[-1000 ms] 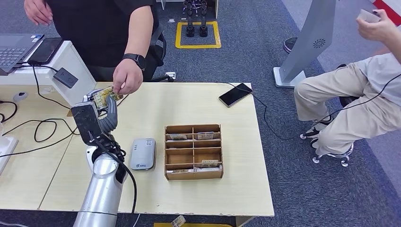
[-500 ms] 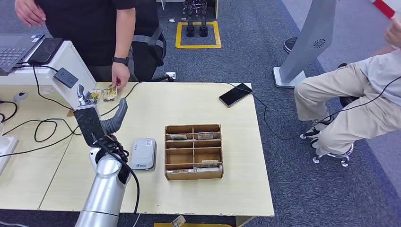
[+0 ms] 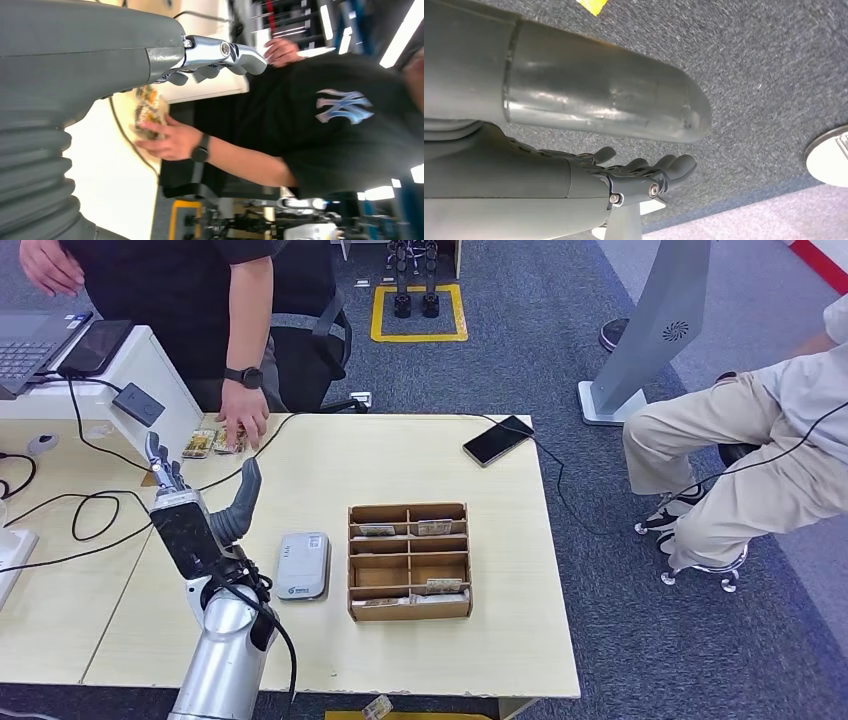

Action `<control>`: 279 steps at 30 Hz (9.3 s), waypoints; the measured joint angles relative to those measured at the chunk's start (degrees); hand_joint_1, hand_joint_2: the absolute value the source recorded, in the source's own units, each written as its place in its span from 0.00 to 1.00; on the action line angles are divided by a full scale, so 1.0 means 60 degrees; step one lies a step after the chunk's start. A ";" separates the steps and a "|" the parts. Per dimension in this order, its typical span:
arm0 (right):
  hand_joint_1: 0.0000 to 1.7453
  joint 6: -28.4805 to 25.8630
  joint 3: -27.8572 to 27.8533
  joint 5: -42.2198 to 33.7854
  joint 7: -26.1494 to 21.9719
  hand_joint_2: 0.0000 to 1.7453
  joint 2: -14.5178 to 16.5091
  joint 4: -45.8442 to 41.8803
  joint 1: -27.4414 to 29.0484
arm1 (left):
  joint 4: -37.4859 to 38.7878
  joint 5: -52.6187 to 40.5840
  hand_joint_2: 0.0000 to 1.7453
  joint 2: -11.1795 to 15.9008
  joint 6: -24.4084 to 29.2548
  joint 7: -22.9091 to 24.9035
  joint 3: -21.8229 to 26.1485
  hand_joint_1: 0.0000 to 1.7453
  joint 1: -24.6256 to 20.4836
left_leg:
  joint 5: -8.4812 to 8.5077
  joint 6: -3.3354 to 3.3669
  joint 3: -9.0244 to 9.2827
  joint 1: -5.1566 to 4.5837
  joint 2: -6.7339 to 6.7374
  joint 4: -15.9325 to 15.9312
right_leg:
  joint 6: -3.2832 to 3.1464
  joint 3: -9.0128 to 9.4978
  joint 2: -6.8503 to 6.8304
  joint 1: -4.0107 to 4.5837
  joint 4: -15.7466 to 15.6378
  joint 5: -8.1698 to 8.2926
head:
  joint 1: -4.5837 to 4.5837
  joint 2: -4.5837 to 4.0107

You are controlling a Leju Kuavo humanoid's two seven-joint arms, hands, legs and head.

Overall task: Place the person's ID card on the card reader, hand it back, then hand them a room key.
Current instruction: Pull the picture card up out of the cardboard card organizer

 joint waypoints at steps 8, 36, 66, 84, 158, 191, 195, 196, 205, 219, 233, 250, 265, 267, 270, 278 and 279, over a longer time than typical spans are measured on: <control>0.00 0.0000 0.0000 -0.0488 0.0003 0.75 0.0070 -0.0331 0.0066 | -0.2139 0.0050 1.00 -0.0001 0.0069 -0.0911 -0.0972 0.00 0.1580 | -0.0006 0.0009 -0.0004 -0.0002 0.0001 0.0000 | 0.0002 -0.0003 0.0000 -0.0001 -0.0004 -0.0002 | 0.0001 0.0000; 0.00 0.0000 0.0000 -0.0669 0.0342 1.00 0.0275 -0.1137 0.0154 | -0.4263 0.0045 1.00 0.0008 0.0265 -0.1910 -0.2051 0.00 0.3455 | -0.0006 0.0009 -0.0002 -0.0001 0.0000 0.0000 | 0.0002 -0.0002 -0.0002 -0.0001 -0.0004 -0.0001 | -0.0001 0.0000; 0.00 0.0000 0.0000 -0.0369 0.0811 1.00 0.0280 -0.1336 0.0189 | -0.4304 0.0336 1.00 0.0064 0.0376 -0.1925 -0.2385 0.00 0.3469 | -0.0005 0.0009 0.0000 -0.0001 0.0000 0.0000 | 0.0002 -0.0001 -0.0002 -0.0001 -0.0004 -0.0001 | -0.0001 0.0000; 0.00 0.0000 0.0000 -0.0554 0.0887 1.00 0.0280 -0.1336 0.0225 | -0.4436 0.0700 1.00 0.0114 0.0266 -0.2017 -0.2385 0.00 0.3583 | -0.0006 0.0009 -0.0001 -0.0002 0.0000 0.0000 | 0.0002 -0.0001 -0.0003 -0.0001 -0.0004 -0.0001 | -0.0001 0.0000; 0.00 0.0000 0.0000 -0.0370 0.0830 1.00 0.0294 -0.1202 0.0206 | -0.3893 0.2932 1.00 -0.0108 -0.0668 -0.1420 -0.0949 0.00 0.3428 | -0.0006 0.0009 -0.0005 -0.0001 -0.0002 0.0000 | 0.0002 -0.0001 -0.0005 -0.0001 -0.0004 -0.0001 | 0.0000 0.0000; 0.00 0.0000 0.0000 -0.0377 0.0841 1.00 0.0294 -0.1192 0.0206 | -0.4043 0.2941 0.50 -0.0122 -0.0536 -0.1495 -0.0949 0.00 0.3491 | -0.0006 0.0009 -0.0005 -0.0001 -0.0002 0.0000 | 0.0002 -0.0001 -0.0005 -0.0001 -0.0004 -0.0001 | 0.0000 0.0000; 0.00 0.0000 0.0000 -0.0352 0.0841 1.00 0.0294 -0.1183 0.0206 | -0.4043 0.2975 1.00 -0.0119 -0.0536 -0.1495 -0.0949 0.00 0.3492 | -0.0006 0.0009 -0.0005 -0.0001 -0.0002 0.0000 | 0.0002 -0.0001 -0.0005 -0.0001 -0.0004 -0.0001 | 0.0000 0.0000; 0.00 0.0000 0.0000 -0.0350 0.0841 1.00 0.0294 -0.1182 0.0206 | -0.4043 0.2975 1.00 -0.0119 -0.0537 -0.1496 -0.0949 0.00 0.3492 | -0.0006 0.0009 -0.0005 -0.0001 -0.0002 0.0000 | 0.0002 -0.0001 -0.0005 -0.0001 -0.0004 -0.0001 | 0.0000 0.0000; 0.00 0.0000 0.0000 -0.0344 0.0841 1.00 0.0294 -0.1174 0.0206 | -0.4045 0.2980 1.00 -0.0119 -0.0544 -0.1510 -0.0949 0.00 0.3496 | -0.0006 0.0009 -0.0005 -0.0001 -0.0002 0.0000 | 0.0002 -0.0001 -0.0005 -0.0001 -0.0004 -0.0001 | 0.0002 0.0000; 0.00 0.0000 0.0000 -0.0348 0.0841 1.00 0.0294 -0.1171 0.0206 | -0.4090 0.2960 1.00 -0.0119 -0.0556 -0.1624 -0.0949 0.00 0.3584 | -0.0006 0.0009 -0.0004 -0.0001 -0.0002 0.0000 | 0.0002 -0.0001 -0.0005 -0.0001 -0.0004 -0.0001 | -0.0001 0.0000; 0.00 0.0000 0.0000 -0.0288 0.0826 1.00 0.0294 -0.1146 0.0206 | -0.3992 0.0420 1.00 -0.0111 -0.0301 -0.1866 -0.0956 0.00 0.3577 | -0.0006 0.0009 -0.0003 -0.0002 -0.0001 0.0000 | 0.0002 -0.0003 -0.0003 -0.0001 -0.0004 -0.0001 | 0.0001 0.0000; 0.00 0.0000 0.0000 -0.0287 0.0431 1.00 0.0262 -0.0766 0.0183 | -0.4171 -0.1955 1.00 0.1535 -0.3033 -0.2147 -0.3088 0.00 0.3573 | -0.0006 0.0009 -0.0002 0.0000 0.0000 -0.0001 | 0.0002 -0.0004 -0.0002 0.0000 -0.0004 -0.0001 | 0.0001 0.0000; 0.00 0.0000 0.0000 -0.0251 0.0204 1.00 0.0117 -0.0332 0.0149 | -0.2804 -0.4777 1.00 0.2546 -0.5308 -0.0223 -0.4302 0.00 0.2418 | -0.0005 0.0008 -0.0001 -0.0001 0.0001 0.0000 | 0.0002 -0.0006 0.0002 0.0000 -0.0004 -0.0001 | 0.0001 0.0000; 0.00 0.0000 0.0000 -0.0219 0.0209 1.00 0.0100 -0.0302 0.0140 | -0.2508 -0.5202 1.00 0.2624 -0.5381 0.0157 -0.4396 0.00 0.2236 | -0.0005 0.0008 -0.0002 -0.0001 0.0000 0.0000 | 0.0002 -0.0007 0.0000 0.0000 -0.0004 -0.0001 | 0.0002 0.0000; 0.00 0.0000 0.0000 -0.0154 0.0249 1.00 0.0085 -0.0273 0.0123 | -0.1918 -0.5895 1.00 0.2713 -0.5469 0.0881 -0.4542 0.00 0.1937 | -0.0005 0.0008 -0.0002 -0.0001 0.0002 0.0000 | 0.0002 -0.0008 0.0003 0.0000 -0.0004 -0.0001 | 0.0002 0.0000; 0.00 0.0000 0.0000 0.0044 0.0459 1.00 0.0079 -0.0268 0.0125 | -0.0269 -0.8053 1.00 0.2716 -0.4951 0.2949 -0.4886 0.00 0.1183 | -0.0005 0.0009 -0.0003 -0.0002 0.0002 0.0000 | 0.0002 -0.0008 0.0002 -0.0001 -0.0004 0.0000 | 0.0002 0.0000; 0.00 0.0000 0.0000 0.0054 0.0481 1.00 0.0079 -0.0268 0.0126 | -0.0091 -0.8299 1.00 0.2696 -0.4861 0.3193 -0.4907 0.00 0.1107 | -0.0005 0.0009 -0.0004 -0.0002 0.0002 0.0000 | 0.0002 -0.0008 0.0002 -0.0001 -0.0004 0.0000 | 0.0002 0.0000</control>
